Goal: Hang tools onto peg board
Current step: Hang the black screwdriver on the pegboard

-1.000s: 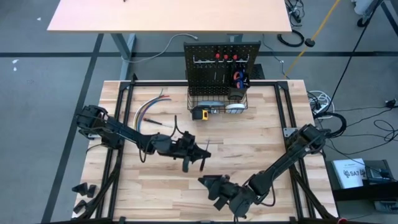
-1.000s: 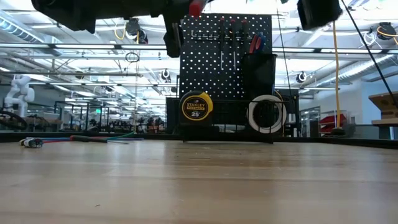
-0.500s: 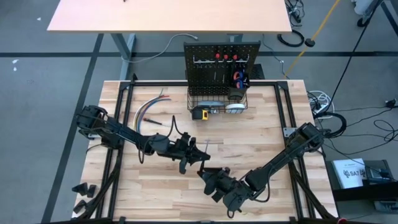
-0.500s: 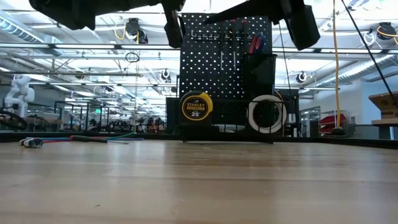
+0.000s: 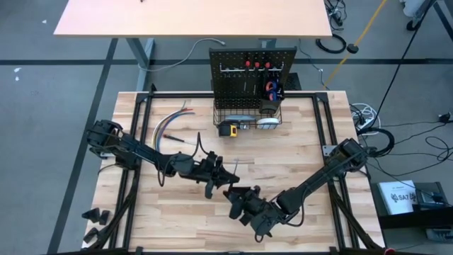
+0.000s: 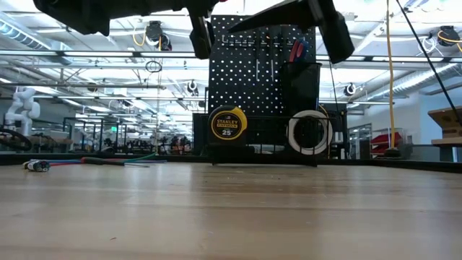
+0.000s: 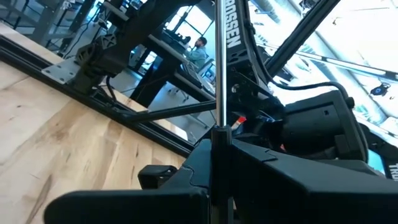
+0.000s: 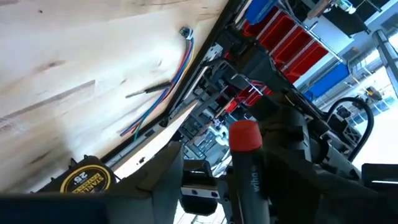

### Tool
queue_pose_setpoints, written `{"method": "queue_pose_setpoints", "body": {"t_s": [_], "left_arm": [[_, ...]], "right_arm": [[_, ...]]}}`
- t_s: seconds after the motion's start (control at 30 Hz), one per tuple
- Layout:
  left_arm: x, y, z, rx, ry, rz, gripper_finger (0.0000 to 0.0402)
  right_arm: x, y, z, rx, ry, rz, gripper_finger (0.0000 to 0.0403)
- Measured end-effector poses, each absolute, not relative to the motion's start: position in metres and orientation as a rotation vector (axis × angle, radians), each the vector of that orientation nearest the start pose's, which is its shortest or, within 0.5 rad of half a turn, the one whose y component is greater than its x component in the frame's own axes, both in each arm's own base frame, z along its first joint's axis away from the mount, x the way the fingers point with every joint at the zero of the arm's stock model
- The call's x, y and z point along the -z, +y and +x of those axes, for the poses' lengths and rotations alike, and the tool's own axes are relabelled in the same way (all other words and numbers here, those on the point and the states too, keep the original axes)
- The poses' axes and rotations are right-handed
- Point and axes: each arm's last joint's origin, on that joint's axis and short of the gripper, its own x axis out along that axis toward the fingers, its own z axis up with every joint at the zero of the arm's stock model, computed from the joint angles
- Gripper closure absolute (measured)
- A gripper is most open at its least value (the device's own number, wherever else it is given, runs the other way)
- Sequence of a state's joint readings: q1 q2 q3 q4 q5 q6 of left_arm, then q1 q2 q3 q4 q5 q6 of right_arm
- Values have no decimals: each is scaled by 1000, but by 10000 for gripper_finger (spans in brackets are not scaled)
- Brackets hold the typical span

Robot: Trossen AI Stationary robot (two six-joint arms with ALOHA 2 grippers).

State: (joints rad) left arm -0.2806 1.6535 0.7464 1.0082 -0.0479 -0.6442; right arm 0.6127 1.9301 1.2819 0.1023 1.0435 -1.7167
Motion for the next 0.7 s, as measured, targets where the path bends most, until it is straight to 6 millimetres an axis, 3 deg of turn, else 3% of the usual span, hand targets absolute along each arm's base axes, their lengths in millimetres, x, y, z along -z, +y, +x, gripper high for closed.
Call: {"method": "queue_pose_setpoints", "body": {"t_s": [0.3,0.47,0.7], "left_arm": [[-219,-90,324,241,-16,-647,370],[-213,-88,325,144,21,-627,334],[-207,-79,327,104,65,-528,291]], "right_arm": [[-208,212,358,-10,689,-2087,282],[-208,212,358,1,683,-2053,356],[-210,215,357,95,629,-1803,361]]}}
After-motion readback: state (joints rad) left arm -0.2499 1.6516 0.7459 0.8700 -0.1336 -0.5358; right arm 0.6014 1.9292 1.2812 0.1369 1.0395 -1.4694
